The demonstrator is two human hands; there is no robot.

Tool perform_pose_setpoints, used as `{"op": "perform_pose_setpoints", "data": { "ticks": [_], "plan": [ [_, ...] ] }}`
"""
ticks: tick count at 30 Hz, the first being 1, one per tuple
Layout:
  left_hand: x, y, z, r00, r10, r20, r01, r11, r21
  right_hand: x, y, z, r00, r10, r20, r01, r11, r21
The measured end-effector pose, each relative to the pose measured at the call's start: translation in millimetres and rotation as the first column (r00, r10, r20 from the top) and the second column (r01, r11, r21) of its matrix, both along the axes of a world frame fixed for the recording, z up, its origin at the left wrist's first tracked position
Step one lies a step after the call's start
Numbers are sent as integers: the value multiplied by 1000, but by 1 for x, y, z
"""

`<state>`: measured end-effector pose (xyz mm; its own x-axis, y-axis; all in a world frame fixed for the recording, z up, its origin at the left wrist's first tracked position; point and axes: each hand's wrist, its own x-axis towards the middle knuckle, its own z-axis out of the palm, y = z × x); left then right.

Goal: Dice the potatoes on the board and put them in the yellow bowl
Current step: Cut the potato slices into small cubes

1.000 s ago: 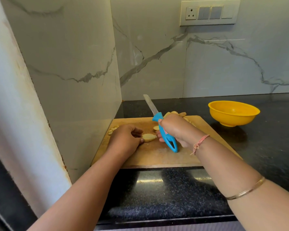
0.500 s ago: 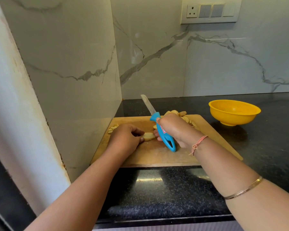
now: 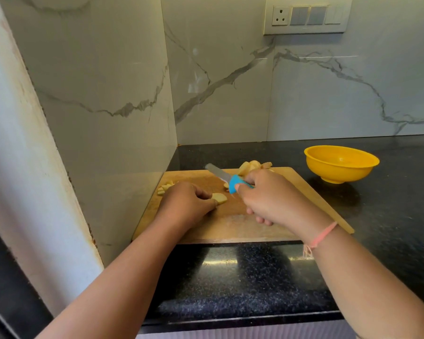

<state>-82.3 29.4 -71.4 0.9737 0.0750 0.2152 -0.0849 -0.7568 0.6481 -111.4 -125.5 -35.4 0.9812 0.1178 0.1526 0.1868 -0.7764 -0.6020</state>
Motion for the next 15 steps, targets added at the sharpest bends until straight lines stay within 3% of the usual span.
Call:
{"op": "perform_pose_setpoints", "data": {
  "ticks": [6, 15],
  "plan": [
    [0, -1, -1, 999, -17, 34, 16, 1000, 24, -32, -5, -1, 1000, 25, -8, -26, 971, -240],
    [0, -2, -3, 999, -13, 29, 13, 1000, 9, -37, 2, -3, 1000, -6, -21, -2, 939, -345]
  ]
}}
